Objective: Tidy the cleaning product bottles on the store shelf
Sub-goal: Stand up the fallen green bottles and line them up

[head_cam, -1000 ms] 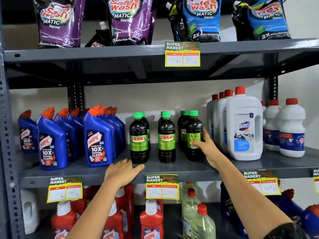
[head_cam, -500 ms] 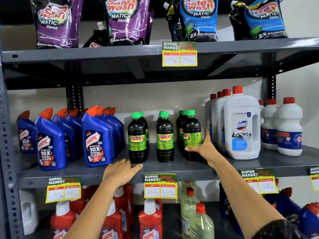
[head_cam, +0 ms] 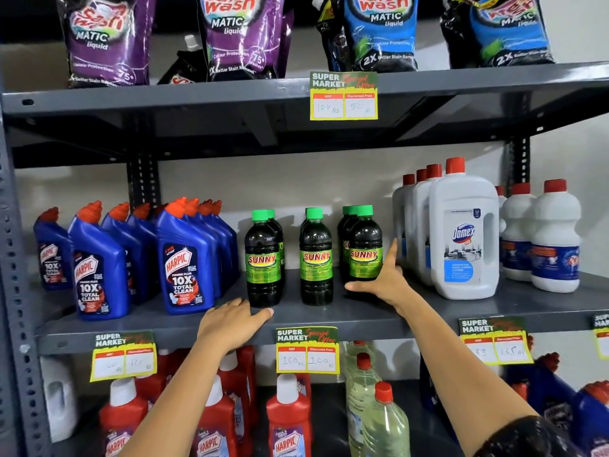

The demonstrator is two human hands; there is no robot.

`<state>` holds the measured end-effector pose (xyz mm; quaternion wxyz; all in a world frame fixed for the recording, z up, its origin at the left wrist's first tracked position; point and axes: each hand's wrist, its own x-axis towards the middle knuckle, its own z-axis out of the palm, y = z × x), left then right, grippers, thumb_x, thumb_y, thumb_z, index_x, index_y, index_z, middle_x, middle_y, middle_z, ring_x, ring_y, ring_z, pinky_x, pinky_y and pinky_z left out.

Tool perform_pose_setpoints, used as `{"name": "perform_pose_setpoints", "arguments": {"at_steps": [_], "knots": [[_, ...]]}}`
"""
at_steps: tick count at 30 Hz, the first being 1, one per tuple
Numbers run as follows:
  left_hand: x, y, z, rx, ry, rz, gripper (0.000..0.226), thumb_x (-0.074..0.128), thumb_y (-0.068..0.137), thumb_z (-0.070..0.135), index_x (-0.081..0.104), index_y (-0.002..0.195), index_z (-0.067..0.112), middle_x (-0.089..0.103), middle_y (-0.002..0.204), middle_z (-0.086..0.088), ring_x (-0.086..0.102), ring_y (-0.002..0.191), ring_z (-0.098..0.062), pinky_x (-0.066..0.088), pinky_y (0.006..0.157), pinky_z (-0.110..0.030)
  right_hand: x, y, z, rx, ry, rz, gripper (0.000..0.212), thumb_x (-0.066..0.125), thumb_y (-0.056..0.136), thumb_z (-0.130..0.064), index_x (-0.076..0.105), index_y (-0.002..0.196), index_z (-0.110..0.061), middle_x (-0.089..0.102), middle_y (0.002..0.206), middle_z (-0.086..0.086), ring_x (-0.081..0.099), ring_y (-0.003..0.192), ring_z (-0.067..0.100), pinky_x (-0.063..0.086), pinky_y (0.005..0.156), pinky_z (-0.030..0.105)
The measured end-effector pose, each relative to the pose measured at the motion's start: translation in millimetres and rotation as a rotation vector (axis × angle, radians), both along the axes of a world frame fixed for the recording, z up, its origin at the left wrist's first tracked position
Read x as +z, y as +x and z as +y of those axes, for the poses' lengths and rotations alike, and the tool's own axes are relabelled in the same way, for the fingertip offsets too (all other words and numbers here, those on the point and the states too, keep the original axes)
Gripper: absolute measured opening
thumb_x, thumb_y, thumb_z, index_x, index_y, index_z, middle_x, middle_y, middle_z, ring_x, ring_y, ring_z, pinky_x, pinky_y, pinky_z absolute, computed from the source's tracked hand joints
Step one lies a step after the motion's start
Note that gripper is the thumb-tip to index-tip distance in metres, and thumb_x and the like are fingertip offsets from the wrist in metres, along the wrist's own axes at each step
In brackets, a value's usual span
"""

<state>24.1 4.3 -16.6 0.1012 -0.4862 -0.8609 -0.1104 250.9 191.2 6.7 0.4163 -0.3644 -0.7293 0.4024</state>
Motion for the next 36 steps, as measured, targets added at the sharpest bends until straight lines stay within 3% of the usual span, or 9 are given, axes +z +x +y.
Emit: {"name": "perform_pose_setpoints", "arguments": {"at_steps": [3, 7, 17, 24, 27, 31, 34, 36], "knots": [[-0.1, 0.1, 0.6, 0.0, 0.0, 0.002, 0.073, 0.021, 0.089, 0.066, 0.038, 0.143, 0.019, 0.035, 0.154, -0.004, 0.036, 0.139, -0.021, 0.032, 0.106, -0.038, -2.8, -2.8, 0.3, -0.074, 0.051, -0.074, 0.149, 0.089, 0.06, -0.022, -0.033, 0.143, -0.034, 0.054, 0.137, 0.02, 0.048, 0.129, 0.036, 0.034, 0.11, 0.052], [-0.7, -0.5, 0.8, -0.005, 0.0, -0.001, 0.075, 0.02, 0.089, 0.067, 0.036, 0.144, 0.02, 0.033, 0.155, -0.004, 0.035, 0.139, -0.021, 0.032, 0.107, -0.039, -2.1, 0.8, 2.1, -0.088, 0.04, -0.054, 0.135, 0.08, 0.069, -0.009, -0.028, 0.146, -0.032, 0.062, 0.123, 0.02, 0.058, 0.114, 0.033, 0.044, 0.099, 0.038], [1.3, 0.3, -0.1, 0.007, 0.001, -0.014, 0.079, 0.023, 0.088, 0.068, 0.036, 0.144, 0.014, 0.035, 0.154, -0.006, 0.036, 0.139, -0.022, 0.032, 0.107, -0.039, -5.1, -1.0, 5.9, -0.096, 0.069, -0.142, 0.142, 0.086, 0.064, -0.011, -0.03, 0.145, -0.029, 0.06, 0.128, 0.02, 0.057, 0.118, 0.036, 0.042, 0.104, 0.043], [2.2, -0.1, -1.8, 0.013, 0.019, -0.034, 0.084, 0.025, 0.087, 0.069, 0.036, 0.143, 0.008, 0.038, 0.15, -0.009, 0.039, 0.136, -0.024, 0.034, 0.105, -0.039, -5.7, -2.8, 15.5, -0.065, 0.066, 0.068, 0.149, 0.092, 0.055, -0.029, -0.023, 0.149, -0.028, 0.039, 0.149, 0.018, 0.041, 0.136, 0.031, 0.032, 0.113, 0.043], [1.1, -0.1, -1.3, 0.019, 0.039, -0.037, 0.082, 0.027, 0.087, 0.068, 0.039, 0.14, 0.006, 0.042, 0.147, -0.011, 0.041, 0.134, -0.025, 0.034, 0.105, -0.039, -5.2, 0.0, 16.6, -0.112, 0.079, 0.235, 0.131, 0.086, 0.066, -0.023, -0.013, 0.152, -0.021, 0.041, 0.143, 0.02, 0.044, 0.131, 0.03, 0.035, 0.109, 0.041], [-0.4, -2.0, -0.2, 0.023, 0.125, -0.061, 0.075, 0.035, 0.088, 0.06, 0.043, 0.137, 0.004, 0.046, 0.143, -0.013, 0.044, 0.13, -0.028, 0.036, 0.102, -0.038, -1.8, 3.4, 9.6, -0.258, 0.228, 0.359, 0.102, 0.081, 0.071, -0.029, 0.018, 0.149, -0.019, 0.047, 0.136, 0.02, 0.053, 0.113, 0.025, 0.044, 0.104, 0.048], [7.9, -13.0, -12.2, -0.165, 0.199, -0.295, 0.067, 0.052, 0.087, 0.05, 0.042, 0.138, 0.008, 0.044, 0.144, -0.01, 0.041, 0.133, -0.025, 0.034, 0.106, -0.034, 2.5, 5.5, -2.2, -0.282, 0.22, 0.363, 0.097, 0.076, 0.066, -0.047, 0.027, 0.145, -0.016, 0.045, 0.14, 0.018, 0.051, 0.123, 0.029, 0.041, 0.108, 0.044], [16.0, -34.7, -35.8, -0.266, 0.407, -0.403, 0.054, 0.062, 0.086, 0.036, 0.049, 0.133, 0.012, 0.05, 0.136, -0.007, 0.046, 0.128, -0.022, 0.033, 0.103, -0.025, 7.0, 3.5, -14.8, -0.409, 0.314, 0.366, 0.089, 0.069, 0.066, -0.062, 0.038, 0.136, -0.016, 0.048, 0.135, 0.018, 0.049, 0.123, 0.032, 0.039, 0.107, 0.039]]}}
